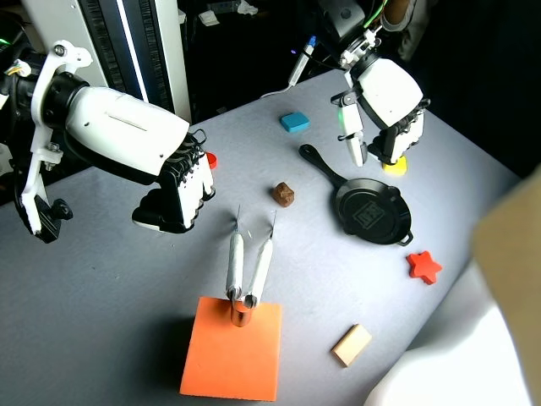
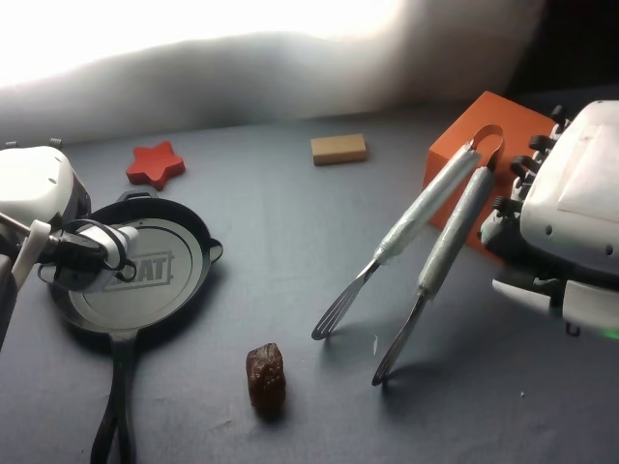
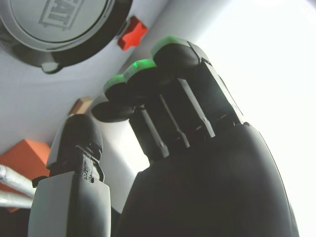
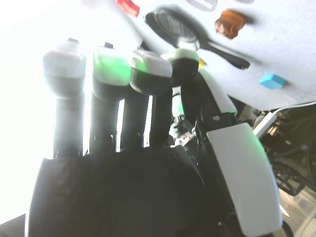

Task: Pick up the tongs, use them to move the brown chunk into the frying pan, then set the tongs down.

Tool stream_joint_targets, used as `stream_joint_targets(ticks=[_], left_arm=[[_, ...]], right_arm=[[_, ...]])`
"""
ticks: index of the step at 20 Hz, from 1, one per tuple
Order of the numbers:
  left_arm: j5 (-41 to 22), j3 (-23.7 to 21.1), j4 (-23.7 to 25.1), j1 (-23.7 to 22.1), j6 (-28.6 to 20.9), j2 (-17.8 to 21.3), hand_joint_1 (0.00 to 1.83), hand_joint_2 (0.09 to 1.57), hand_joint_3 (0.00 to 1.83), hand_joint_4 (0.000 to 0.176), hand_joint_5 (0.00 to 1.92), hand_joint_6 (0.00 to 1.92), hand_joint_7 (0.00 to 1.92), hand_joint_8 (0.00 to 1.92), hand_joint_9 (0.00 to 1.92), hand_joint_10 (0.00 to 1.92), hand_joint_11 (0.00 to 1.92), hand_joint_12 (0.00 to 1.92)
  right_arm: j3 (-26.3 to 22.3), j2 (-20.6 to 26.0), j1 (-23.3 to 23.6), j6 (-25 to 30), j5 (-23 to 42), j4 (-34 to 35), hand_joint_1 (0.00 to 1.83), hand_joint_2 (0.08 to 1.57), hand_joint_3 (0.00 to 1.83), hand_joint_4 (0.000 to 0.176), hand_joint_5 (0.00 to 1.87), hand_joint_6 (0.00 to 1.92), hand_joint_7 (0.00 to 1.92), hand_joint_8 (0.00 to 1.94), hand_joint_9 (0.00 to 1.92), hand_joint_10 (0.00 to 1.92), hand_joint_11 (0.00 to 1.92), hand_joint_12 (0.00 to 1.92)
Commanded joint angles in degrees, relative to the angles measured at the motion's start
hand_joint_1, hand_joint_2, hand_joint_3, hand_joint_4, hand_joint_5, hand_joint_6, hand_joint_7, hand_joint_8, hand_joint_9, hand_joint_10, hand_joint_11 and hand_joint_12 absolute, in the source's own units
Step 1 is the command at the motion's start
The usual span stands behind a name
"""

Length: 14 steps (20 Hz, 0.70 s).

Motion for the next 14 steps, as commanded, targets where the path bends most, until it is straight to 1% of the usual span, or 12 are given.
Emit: stream_joint_targets(ticks=[1, 2, 4, 5, 6, 8, 9, 11, 12, 13, 14], left_arm=[[-4.1, 0.2, 4.1, -0.6, 0.2, 0.3, 0.17, 1.21, 0.18, 0.03, 0.21, 0.14, 0.27, 0.07, 0.25, 0.18, 0.0, 1.0], [-4.6, 0.2, 3.4, -0.6, 0.2, 0.3, 0.16, 1.29, 0.03, 0.037, 0.23, 0.03, 0.28, 0.0, 0.28, 0.04, 0.0, 0.94], [-5.6, 0.0, 2.9, -0.7, -0.4, 0.4, 0.16, 1.29, 0.01, 0.037, 0.24, 0.02, 0.28, 0.0, 0.28, 0.03, 0.0, 0.94], [-6.0, 0.0, 2.9, -0.7, -0.9, 0.4, 0.14, 1.3, 0.02, 0.023, 0.24, 0.01, 0.27, 0.0, 0.27, 0.02, 0.0, 0.94], [-6.6, -0.1, 2.8, -1.0, -1.0, 0.4, 0.11, 1.31, 0.02, 0.028, 0.21, 0.0, 0.26, 0.0, 0.27, 0.02, 0.0, 0.93], [-6.7, -0.1, 2.5, -1.8, -0.3, 0.4, 0.1, 1.32, 0.01, 0.024, 0.18, 0.0, 0.25, 0.0, 0.27, 0.01, 0.0, 0.89], [-6.7, -0.2, 2.5, -1.9, -0.1, 0.4, 0.09, 1.33, 0.01, 0.016, 0.14, 0.0, 0.22, 0.0, 0.23, 0.01, 0.0, 0.75], [-6.5, -0.8, 2.2, -1.9, -0.1, 0.4, 0.07, 1.33, 0.0, 0.021, 0.06, 0.0, 0.14, 0.0, 0.15, 0.0, 0.0, 0.57], [-6.4, -1.1, 1.4, -1.9, -0.1, 0.4, 0.03, 1.32, 0.0, 0.024, 0.01, 0.0, 0.07, 0.0, 0.08, 0.0, 0.0, 0.41], [-6.4, -1.5, 1.2, -1.9, -0.1, 0.5, 0.02, 1.31, 0.0, 0.025, 0.0, 0.0, 0.04, 0.0, 0.05, 0.0, 0.0, 0.33], [-6.1, -1.7, 1.2, -1.9, -0.1, 0.5, 0.0, 1.3, 0.0, 0.02, 0.0, 0.0, 0.01, 0.0, 0.01, 0.0, 0.0, 0.17]], right_arm=[[-0.1, 0.3, 1.1, 0.3, 4.8, -0.5, 0.15, 1.03, 0.25, 0.0, 0.1, 0.37, 0.31, 0.19, 0.18, 0.54, 0.0, 1.33], [0.1, 0.2, 2.0, 1.6, 3.4, -0.5, 0.18, 1.11, 0.07, 0.0, 0.15, 0.29, 0.37, 0.05, 0.2, 0.51, 0.0, 1.38], [0.7, 0.0, 3.1, 3.3, 2.6, -0.5, 0.18, 1.12, 0.05, 0.0, 0.16, 0.28, 0.38, 0.04, 0.21, 0.51, 0.0, 1.4], [0.8, 0.0, 3.3, 3.7, 2.8, -0.5, 0.22, 1.14, 0.04, 0.0, 0.15, 0.25, 0.37, 0.03, 0.18, 0.5, 0.0, 1.33], [0.9, -0.1, 3.7, 4.0, 2.9, -0.5, 0.23, 1.15, 0.02, 0.0, 0.17, 0.21, 0.37, 0.01, 0.18, 0.46, 0.0, 1.28], [0.9, -0.5, 4.6, 3.2, 3.2, -0.5, 0.24, 1.14, 0.0, 0.0, 0.19, 0.15, 0.35, 0.0, 0.17, 0.4, 0.0, 1.21], [0.9, -0.7, 5.1, 2.5, 3.2, -0.5, 0.23, 1.14, 0.0, 0.0, 0.16, 0.13, 0.31, 0.0, 0.15, 0.38, 0.0, 1.11], [0.9, -1.3, 6.3, 1.0, 2.0, -0.5, 0.3, 1.09, 0.0, 0.0, 0.15, 0.09, 0.25, 0.0, 0.1, 0.31, 0.0, 0.89], [0.9, -1.5, 7.1, 0.5, 1.2, -0.5, 0.31, 1.06, 0.0, 0.0, 0.11, 0.05, 0.18, 0.0, 0.08, 0.24, 0.0, 0.76], [1.1, -1.9, 7.9, -0.3, 0.3, -0.5, 0.34, 1.04, 0.0, 0.0, 0.09, 0.03, 0.14, 0.0, 0.06, 0.2, 0.0, 0.61], [1.4, -2.4, 8.4, -0.4, -0.5, -0.5, 0.41, 1.0, 0.0, 0.0, 0.02, 0.01, 0.07, 0.0, 0.02, 0.09, 0.0, 0.32]])
